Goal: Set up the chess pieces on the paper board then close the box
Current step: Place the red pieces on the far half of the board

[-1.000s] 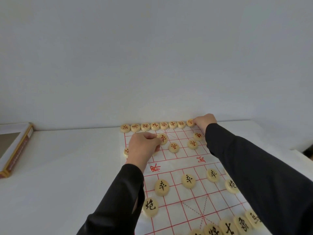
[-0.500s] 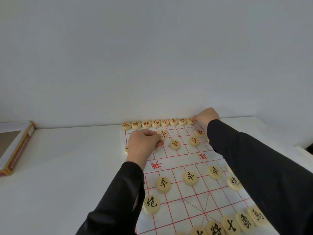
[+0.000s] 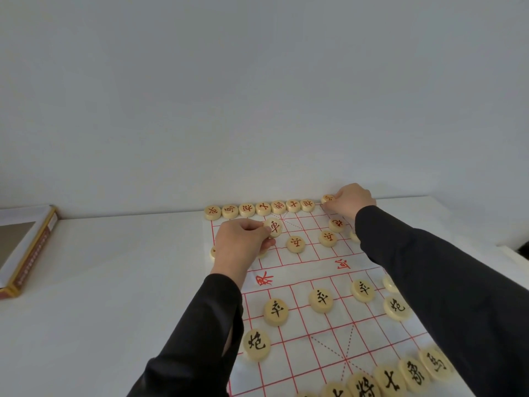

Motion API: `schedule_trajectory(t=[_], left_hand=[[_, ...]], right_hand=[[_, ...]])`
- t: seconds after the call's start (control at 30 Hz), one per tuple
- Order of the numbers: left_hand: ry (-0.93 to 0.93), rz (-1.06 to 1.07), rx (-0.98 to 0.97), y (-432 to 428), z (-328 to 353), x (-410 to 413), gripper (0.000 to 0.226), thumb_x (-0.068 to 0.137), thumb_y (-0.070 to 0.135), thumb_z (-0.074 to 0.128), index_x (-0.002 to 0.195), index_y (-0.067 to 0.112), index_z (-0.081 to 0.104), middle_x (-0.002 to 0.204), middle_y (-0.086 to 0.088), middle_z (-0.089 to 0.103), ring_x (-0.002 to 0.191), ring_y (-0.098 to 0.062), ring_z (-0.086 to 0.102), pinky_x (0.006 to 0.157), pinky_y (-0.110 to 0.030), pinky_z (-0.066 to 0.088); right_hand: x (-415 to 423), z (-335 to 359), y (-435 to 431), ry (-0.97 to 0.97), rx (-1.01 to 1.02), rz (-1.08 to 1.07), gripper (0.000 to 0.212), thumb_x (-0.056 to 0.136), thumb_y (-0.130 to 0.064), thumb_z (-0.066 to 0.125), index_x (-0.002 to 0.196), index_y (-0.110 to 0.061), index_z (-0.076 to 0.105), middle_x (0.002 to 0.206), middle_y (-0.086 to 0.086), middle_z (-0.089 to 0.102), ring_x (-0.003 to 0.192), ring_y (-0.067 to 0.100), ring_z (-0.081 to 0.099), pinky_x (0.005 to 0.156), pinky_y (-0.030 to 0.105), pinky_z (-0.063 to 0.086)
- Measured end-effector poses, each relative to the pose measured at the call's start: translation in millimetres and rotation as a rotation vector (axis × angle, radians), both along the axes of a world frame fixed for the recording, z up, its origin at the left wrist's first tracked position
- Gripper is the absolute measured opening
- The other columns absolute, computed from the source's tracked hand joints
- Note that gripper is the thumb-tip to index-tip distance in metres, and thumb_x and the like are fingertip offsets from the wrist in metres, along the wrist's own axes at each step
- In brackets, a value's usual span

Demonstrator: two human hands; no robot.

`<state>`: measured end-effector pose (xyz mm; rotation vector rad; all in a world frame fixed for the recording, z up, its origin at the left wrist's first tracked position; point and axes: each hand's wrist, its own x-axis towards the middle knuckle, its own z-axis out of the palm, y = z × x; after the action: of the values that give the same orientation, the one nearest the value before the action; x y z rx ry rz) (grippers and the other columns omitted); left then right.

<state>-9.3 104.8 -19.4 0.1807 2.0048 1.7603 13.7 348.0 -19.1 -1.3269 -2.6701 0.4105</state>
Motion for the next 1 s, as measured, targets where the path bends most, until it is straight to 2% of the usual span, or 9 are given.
schedule_trajectory(t=[0.1,0.27,0.47,0.63,0.77,0.9,1.0], left_hand=[[-0.002,-0.007,-0.003,0.9,-1.3,1.7,0.009,0.087,0.014,0.063,0.078,0.018,0.063,0.073,-0.001,0.070,0.071,-0.010,0.069,0.072,-0.023,0.056],[0.030,-0.015,-0.013,0.2,0.7,1.4,0.008,0.087,0.016,0.063,0.079,0.017,0.065,0.074,-0.003,0.071,0.073,-0.011,0.069,0.073,-0.023,0.057],[0.013,-0.013,-0.021,-0.9,-1.4,-0.2,0.006,0.087,0.016,0.063,0.081,0.017,0.065,0.075,-0.003,0.071,0.069,-0.008,0.068,0.068,-0.019,0.056],[0.010,-0.019,-0.020,-1.3,-1.2,1.3,0.012,0.087,0.015,0.064,0.075,0.020,0.063,0.071,0.000,0.070,0.075,-0.012,0.070,0.072,-0.023,0.057],[0.005,-0.016,-0.019,-1.9,-1.6,1.4,0.014,0.086,0.015,0.064,0.073,0.021,0.062,0.071,0.000,0.070,0.079,-0.015,0.071,0.077,-0.027,0.057],[-0.006,-0.019,-0.015,-2.6,-2.0,0.8,0.012,0.086,0.015,0.064,0.075,0.020,0.063,0.074,-0.002,0.071,0.077,-0.014,0.071,0.077,-0.027,0.057],[0.001,-0.002,-0.023,-3.1,-1.6,-1.1,0.014,0.086,0.015,0.064,0.074,0.020,0.063,0.074,-0.002,0.071,0.076,-0.013,0.070,0.077,-0.027,0.057]], right_hand=[[4.7,1.5,1.3,0.011,0.039,0.070,0.035,0.081,-0.046,0.063,0.100,-0.016,0.065,0.099,0.005,0.065,0.103,0.027,0.054,0.086,0.037,0.048],[4.4,-0.8,-5.7,-0.110,0.111,0.118,0.033,0.082,-0.050,0.061,0.100,-0.023,0.067,0.101,0.002,0.064,0.104,0.024,0.052,0.087,0.036,0.047],[2.9,-1.6,-8.9,-0.100,0.123,0.104,0.032,0.083,-0.048,0.061,0.099,-0.021,0.069,0.098,0.003,0.066,0.101,0.024,0.054,0.082,0.034,0.047],[1.8,-2.0,-12.3,-0.075,0.152,0.108,0.032,0.086,-0.044,0.061,0.103,-0.018,0.069,0.099,0.005,0.066,0.098,0.025,0.056,0.083,0.036,0.049],[0.6,-1.0,-16.6,-0.076,0.216,0.124,0.031,0.087,-0.042,0.061,0.104,-0.018,0.069,0.101,0.005,0.065,0.101,0.025,0.053,0.083,0.035,0.044],[1.7,0.8,-18.6,-0.064,0.215,0.134,0.033,0.089,-0.038,0.059,0.113,-0.016,0.063,0.111,0.008,0.063,0.107,0.026,0.051,0.088,0.036,0.043],[2.5,8.9,-28.4,0.121,0.189,0.196,0.033,0.089,-0.027,0.060,0.119,-0.014,0.061,0.115,0.008,0.061,0.110,0.024,0.050,0.092,0.035,0.042]])
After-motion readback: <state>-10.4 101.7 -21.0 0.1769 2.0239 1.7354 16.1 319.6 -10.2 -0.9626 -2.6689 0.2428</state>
